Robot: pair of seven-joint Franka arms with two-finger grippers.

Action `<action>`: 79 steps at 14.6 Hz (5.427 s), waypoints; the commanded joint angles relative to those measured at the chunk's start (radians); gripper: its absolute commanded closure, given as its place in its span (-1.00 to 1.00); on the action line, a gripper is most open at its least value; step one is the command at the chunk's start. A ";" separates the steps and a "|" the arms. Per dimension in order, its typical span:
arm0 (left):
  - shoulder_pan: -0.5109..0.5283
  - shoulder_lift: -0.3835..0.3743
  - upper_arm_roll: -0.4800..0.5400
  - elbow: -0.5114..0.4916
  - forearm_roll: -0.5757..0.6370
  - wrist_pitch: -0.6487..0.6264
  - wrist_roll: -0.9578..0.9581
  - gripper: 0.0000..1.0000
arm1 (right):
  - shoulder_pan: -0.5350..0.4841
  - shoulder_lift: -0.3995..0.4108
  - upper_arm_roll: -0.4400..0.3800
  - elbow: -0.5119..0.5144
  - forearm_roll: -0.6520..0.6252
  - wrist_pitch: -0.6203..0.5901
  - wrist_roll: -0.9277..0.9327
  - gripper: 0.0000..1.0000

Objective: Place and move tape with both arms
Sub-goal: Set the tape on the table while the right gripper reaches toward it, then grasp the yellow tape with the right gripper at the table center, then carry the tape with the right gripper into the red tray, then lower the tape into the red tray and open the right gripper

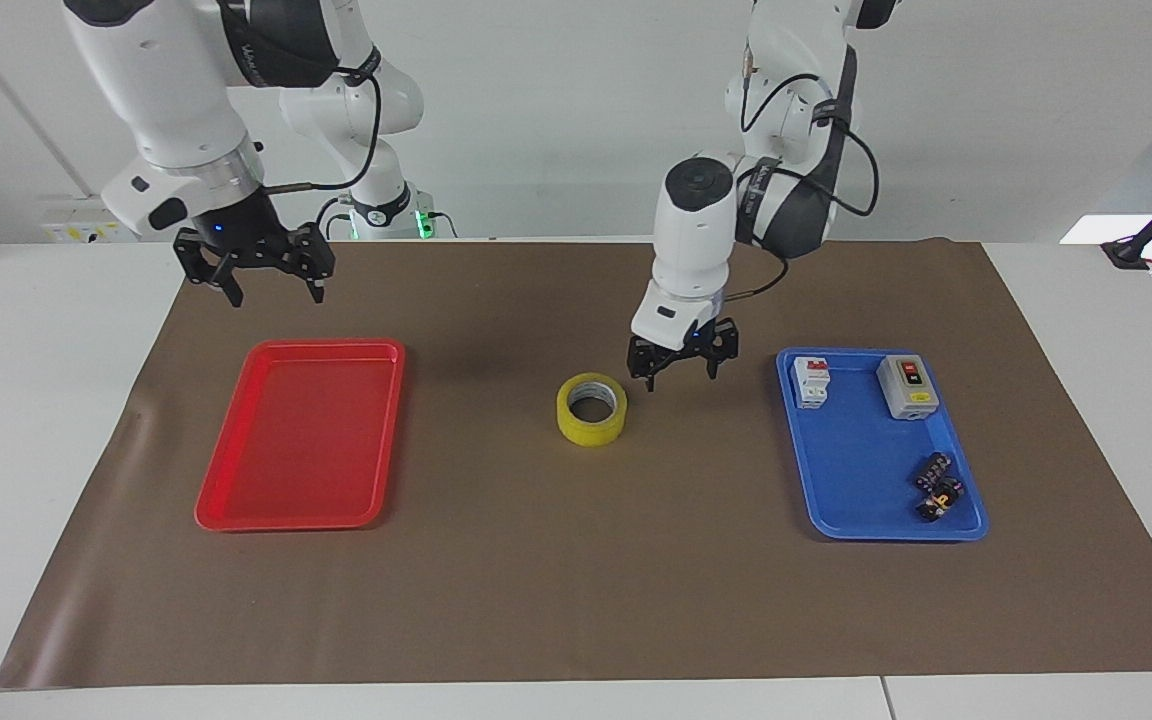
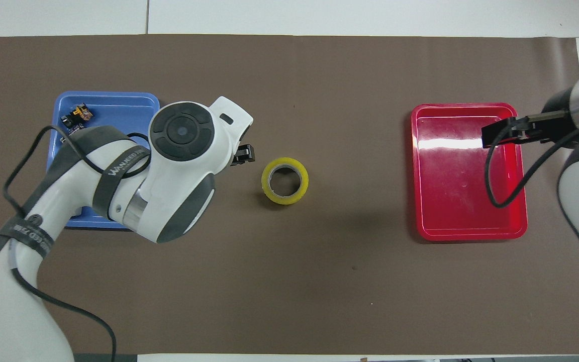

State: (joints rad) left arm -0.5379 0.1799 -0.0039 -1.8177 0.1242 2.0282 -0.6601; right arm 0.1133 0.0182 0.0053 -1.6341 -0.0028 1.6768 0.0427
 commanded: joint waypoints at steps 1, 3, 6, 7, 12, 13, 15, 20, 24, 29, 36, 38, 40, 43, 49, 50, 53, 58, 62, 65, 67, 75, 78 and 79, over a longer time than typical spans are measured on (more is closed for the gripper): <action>0.085 -0.080 -0.007 -0.043 0.018 -0.046 0.121 -1.00 | 0.072 0.078 0.002 0.003 0.059 0.078 0.060 -1.00; 0.157 -0.118 -0.005 -0.043 -0.007 -0.068 0.216 -1.00 | 0.139 0.114 0.002 -0.006 0.079 0.144 0.115 -1.00; 0.304 -0.186 -0.004 -0.040 -0.089 -0.132 0.460 -1.00 | 0.254 0.169 0.001 -0.044 0.079 0.259 0.129 -1.00; 0.343 -0.200 -0.004 -0.035 -0.100 -0.153 0.531 -1.00 | 0.273 0.172 0.002 -0.090 0.078 0.327 0.143 -1.00; 0.455 -0.226 0.009 0.003 -0.107 -0.215 0.692 -1.00 | 0.365 0.253 0.002 -0.145 0.079 0.474 0.210 -1.00; 0.467 -0.226 0.009 0.015 -0.107 -0.226 0.694 -1.00 | 0.390 0.282 0.001 -0.144 0.079 0.497 0.226 -1.00; 0.505 -0.221 0.010 0.041 -0.155 -0.235 0.697 -1.00 | 0.425 0.336 0.001 -0.141 0.076 0.535 0.255 -1.00; 0.550 -0.189 0.021 0.169 -0.189 -0.353 0.697 -1.00 | 0.431 0.394 0.001 -0.158 0.069 0.613 0.256 -1.00; 0.576 -0.203 0.028 0.166 -0.190 -0.401 0.698 -1.00 | 0.431 0.402 0.002 -0.233 0.069 0.704 0.258 -1.00; 0.566 -0.209 0.025 0.153 -0.189 -0.413 0.697 -1.00 | 0.437 0.416 0.001 -0.236 0.067 0.728 0.258 -1.00; 0.561 -0.209 0.022 0.152 -0.184 -0.413 0.695 -1.00 | 0.447 0.427 0.001 -0.224 0.066 0.712 0.259 -0.06; 0.561 -0.211 0.019 0.149 -0.184 -0.413 0.695 -1.00 | 0.447 0.425 0.001 -0.214 0.064 0.699 0.259 1.00; 0.559 -0.211 0.016 0.149 -0.184 -0.414 0.694 -1.00 | 0.447 0.425 0.001 -0.196 0.064 0.673 0.261 1.00; 0.559 -0.211 0.015 0.149 -0.184 -0.414 0.694 -1.00 | 0.447 0.425 0.001 -0.158 0.064 0.638 0.270 1.00; 0.559 -0.211 0.015 0.147 -0.184 -0.414 0.694 -1.00 | 0.369 0.346 -0.005 -0.150 0.066 0.595 0.273 1.00; 0.559 -0.212 0.015 0.147 -0.184 -0.414 0.694 -1.00 | 0.336 0.320 -0.004 -0.150 0.066 0.575 0.270 1.00; 0.559 -0.212 0.015 0.147 -0.184 -0.414 0.694 -1.00 | 0.218 0.246 -0.004 -0.150 0.066 0.500 0.182 1.00; 0.559 -0.217 0.015 0.140 -0.184 -0.413 0.694 -1.00 | -0.001 0.181 -0.004 -0.155 0.067 0.380 -0.123 1.00; 0.559 -0.217 0.015 0.140 -0.184 -0.411 0.692 -1.00 | -0.135 0.161 -0.004 -0.223 0.072 0.397 -0.335 1.00; 0.559 -0.217 0.015 0.141 -0.184 -0.411 0.694 -1.00 | -0.185 0.134 -0.005 -0.349 0.072 0.515 -0.402 1.00; 0.559 -0.217 0.015 0.141 -0.184 -0.411 0.692 -1.00 | -0.187 0.128 -0.005 -0.391 0.072 0.540 -0.417 1.00; 0.559 -0.215 -0.014 0.153 -0.178 -0.411 0.691 -1.00 | -0.193 0.132 -0.007 -0.527 0.064 0.681 -0.537 1.00; 0.558 -0.209 -0.014 0.166 -0.176 -0.413 0.691 -1.00 | -0.195 0.132 -0.008 -0.541 0.063 0.707 -0.540 1.00; 0.558 -0.211 -0.014 0.166 -0.176 -0.414 0.691 -1.00 | -0.195 0.132 -0.008 -0.544 0.061 0.715 -0.543 1.00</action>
State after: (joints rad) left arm 0.0204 -0.0353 -0.0178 -1.6722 -0.0418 1.6311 0.0212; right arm -0.0672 0.1844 -0.0107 -2.1489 0.0580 2.3703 -0.4697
